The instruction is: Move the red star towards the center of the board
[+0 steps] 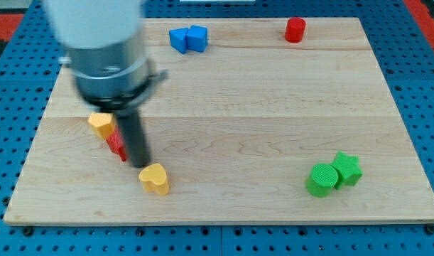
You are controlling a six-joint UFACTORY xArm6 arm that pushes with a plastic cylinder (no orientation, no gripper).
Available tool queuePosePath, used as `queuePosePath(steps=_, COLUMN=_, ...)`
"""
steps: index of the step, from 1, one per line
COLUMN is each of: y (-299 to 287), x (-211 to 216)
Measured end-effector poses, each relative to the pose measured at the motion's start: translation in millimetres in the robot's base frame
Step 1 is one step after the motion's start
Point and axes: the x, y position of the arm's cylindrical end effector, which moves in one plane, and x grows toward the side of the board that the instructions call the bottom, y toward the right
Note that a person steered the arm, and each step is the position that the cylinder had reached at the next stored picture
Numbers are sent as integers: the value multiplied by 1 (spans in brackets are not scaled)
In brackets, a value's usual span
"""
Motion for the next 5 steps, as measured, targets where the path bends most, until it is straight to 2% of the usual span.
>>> queuePosePath(steps=3, y=-48, x=-31)
queuePosePath(steps=4, y=11, x=-58)
queuePosePath(steps=5, y=108, x=-66)
